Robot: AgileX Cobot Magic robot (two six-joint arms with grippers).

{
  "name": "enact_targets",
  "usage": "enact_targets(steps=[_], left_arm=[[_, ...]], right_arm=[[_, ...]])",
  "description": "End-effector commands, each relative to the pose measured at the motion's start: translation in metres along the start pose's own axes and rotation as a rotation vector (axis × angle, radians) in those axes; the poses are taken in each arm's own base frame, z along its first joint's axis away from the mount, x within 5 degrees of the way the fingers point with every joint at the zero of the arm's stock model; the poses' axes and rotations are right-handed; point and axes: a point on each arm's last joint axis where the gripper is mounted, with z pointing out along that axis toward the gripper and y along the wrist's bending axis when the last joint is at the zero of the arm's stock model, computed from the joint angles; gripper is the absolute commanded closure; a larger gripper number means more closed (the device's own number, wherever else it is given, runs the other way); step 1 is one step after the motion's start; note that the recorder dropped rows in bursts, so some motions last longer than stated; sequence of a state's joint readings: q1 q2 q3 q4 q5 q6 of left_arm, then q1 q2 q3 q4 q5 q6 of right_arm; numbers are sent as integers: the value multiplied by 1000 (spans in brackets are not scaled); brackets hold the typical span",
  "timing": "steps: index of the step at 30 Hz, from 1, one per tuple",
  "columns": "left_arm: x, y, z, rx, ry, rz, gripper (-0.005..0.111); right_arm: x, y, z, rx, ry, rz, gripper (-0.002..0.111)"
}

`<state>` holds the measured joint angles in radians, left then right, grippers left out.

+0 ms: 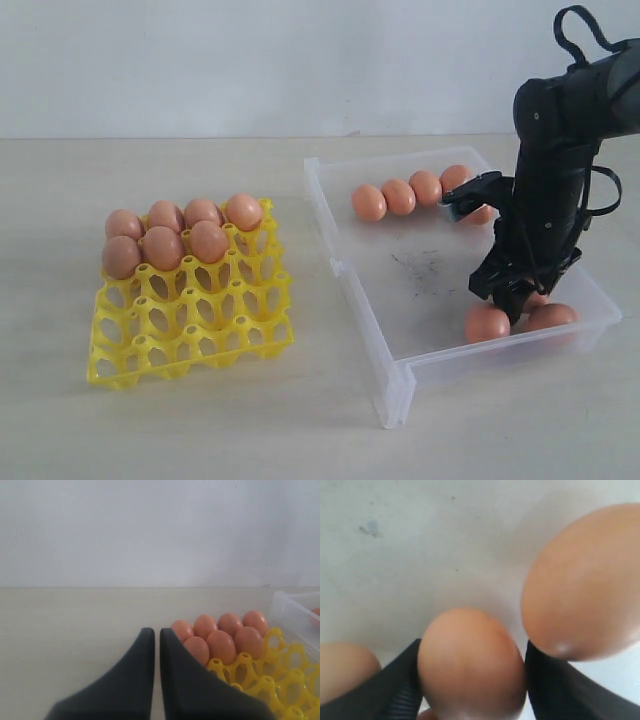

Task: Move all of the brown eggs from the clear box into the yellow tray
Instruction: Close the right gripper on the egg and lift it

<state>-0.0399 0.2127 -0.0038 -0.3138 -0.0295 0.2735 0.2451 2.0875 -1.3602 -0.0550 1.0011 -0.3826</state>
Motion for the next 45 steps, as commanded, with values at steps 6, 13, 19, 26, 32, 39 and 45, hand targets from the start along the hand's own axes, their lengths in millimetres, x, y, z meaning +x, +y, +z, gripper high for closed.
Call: enact_targets(steps=[6, 13, 19, 26, 32, 39, 45], left_arm=[[0, 0, 0, 1, -6, 1, 103], [0, 0, 0, 1, -6, 1, 103], [0, 0, 0, 1, -6, 1, 103], [0, 0, 0, 1, -6, 1, 103], [0, 0, 0, 1, -6, 1, 103], [0, 0, 0, 1, -6, 1, 103], [0, 0, 0, 1, -6, 1, 103]], right_arm=[[0, -6, 7, 53, 11, -31, 55], [0, -7, 3, 59, -4, -31, 55], [-1, -8, -14, 84, -59, -28, 55], [0, -5, -15, 60, -60, -50, 55], [-2, -5, -15, 61, -84, -52, 55], [-7, -7, -16, 77, -133, -52, 55], [-5, -6, -16, 68, -113, -46, 89]])
